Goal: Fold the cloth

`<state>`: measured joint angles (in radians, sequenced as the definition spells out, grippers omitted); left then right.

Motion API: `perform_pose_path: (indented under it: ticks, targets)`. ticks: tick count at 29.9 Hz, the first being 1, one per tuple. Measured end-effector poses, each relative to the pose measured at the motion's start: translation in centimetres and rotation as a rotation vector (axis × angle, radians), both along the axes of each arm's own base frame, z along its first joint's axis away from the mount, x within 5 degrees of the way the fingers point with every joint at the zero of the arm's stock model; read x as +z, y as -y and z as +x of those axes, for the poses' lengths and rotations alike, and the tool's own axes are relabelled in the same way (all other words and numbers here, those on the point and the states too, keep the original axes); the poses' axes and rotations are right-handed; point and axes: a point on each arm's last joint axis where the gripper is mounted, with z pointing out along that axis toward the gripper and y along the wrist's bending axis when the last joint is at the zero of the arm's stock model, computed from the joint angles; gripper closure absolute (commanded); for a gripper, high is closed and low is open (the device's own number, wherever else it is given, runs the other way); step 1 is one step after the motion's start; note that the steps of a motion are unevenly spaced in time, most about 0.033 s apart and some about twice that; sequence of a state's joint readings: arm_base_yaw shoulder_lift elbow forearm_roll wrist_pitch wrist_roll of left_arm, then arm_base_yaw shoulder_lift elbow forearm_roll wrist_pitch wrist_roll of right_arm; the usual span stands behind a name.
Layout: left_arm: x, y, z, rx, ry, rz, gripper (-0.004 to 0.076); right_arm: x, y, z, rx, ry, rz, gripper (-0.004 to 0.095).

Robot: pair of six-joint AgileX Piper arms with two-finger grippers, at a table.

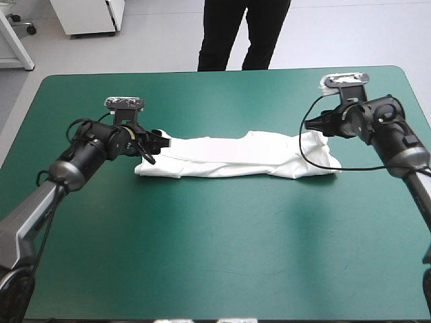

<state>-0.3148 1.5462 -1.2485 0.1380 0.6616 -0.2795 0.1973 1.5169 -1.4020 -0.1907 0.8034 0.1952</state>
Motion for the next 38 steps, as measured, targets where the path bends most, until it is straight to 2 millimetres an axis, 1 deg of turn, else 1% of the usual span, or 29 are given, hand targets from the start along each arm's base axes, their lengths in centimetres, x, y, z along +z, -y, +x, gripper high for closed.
perform_pose_path:
  ticks: [1,2,5,6,7,9,12,15,18,21,22,27,30,32,35,38]
  targets:
    - [1.1,-0.3,-0.8,-0.001,0.012,-0.003,0.0265,1.0,0.4,-0.8,-0.008,0.016,-0.026,0.0428]
    - [2.2,-0.5,-1.6,-0.009,0.032,-0.01,0.0336,1.7,0.8,-1.4,-0.018,0.027,-0.055,0.0428]
    - [5.0,-0.6,-4.0,-0.059,0.082,-0.069,0.0613,3.6,2.3,-3.7,-0.081,0.036,-0.12,0.043]
    - [5.9,-0.6,-4.8,-0.087,0.101,-0.093,0.0738,4.1,2.9,-4.4,-0.107,0.038,-0.129,0.0432]
    - [6.6,-0.5,-5.5,-0.119,0.117,-0.114,0.0727,4.6,3.6,-5.0,-0.133,0.039,-0.128,0.0432]
    - [7.5,-0.2,-6.5,-0.186,0.139,-0.144,0.0733,5.4,4.8,-6.1,-0.185,0.043,-0.116,0.0432]
    - [7.9,0.4,-7.1,-0.271,0.135,-0.188,0.0733,6.0,6.7,-7.1,-0.256,0.046,-0.063,0.0435]
    - [7.2,1.2,-6.5,-0.317,0.109,-0.214,0.0733,6.0,8.6,-7.4,-0.301,0.04,0.007,0.0436]
    - [6.1,2.0,-4.7,-0.34,0.066,-0.218,0.0733,5.4,9.7,-7.2,-0.291,0.038,0.089,0.0435]
    - [4.6,3.7,-2.1,-0.369,0.022,-0.205,0.0733,3.8,10.4,-6.5,-0.249,-0.002,0.2,0.0435]
    - [4.2,4.6,-1.2,-0.385,0.012,-0.201,0.0733,3.2,10.6,-6.2,-0.232,-0.018,0.234,0.0435]
    - [2.1,9.7,2.1,-0.471,-0.033,-0.178,0.0733,0.7,10.7,-4.5,-0.15,-0.096,0.315,0.0435]
    - [-0.1,12.8,3.5,-0.504,-0.088,-0.15,0.0733,-0.2,10.6,-3.9,-0.1,-0.125,0.324,0.0435]
    - [-2.3,14.5,4.2,-0.513,-0.139,-0.121,0.0733,-0.7,10.6,-3.5,-0.08,-0.145,0.326,0.0435]
    - [-4.8,16.1,5.0,-0.504,-0.196,-0.093,0.0733,-1.2,10.6,-3.2,-0.049,-0.16,0.319,0.0435]
    - [-6.9,16.7,5.8,-0.498,-0.246,-0.073,0.0733,-1.2,10.4,-3.0,-0.007,-0.148,0.32,0.041]
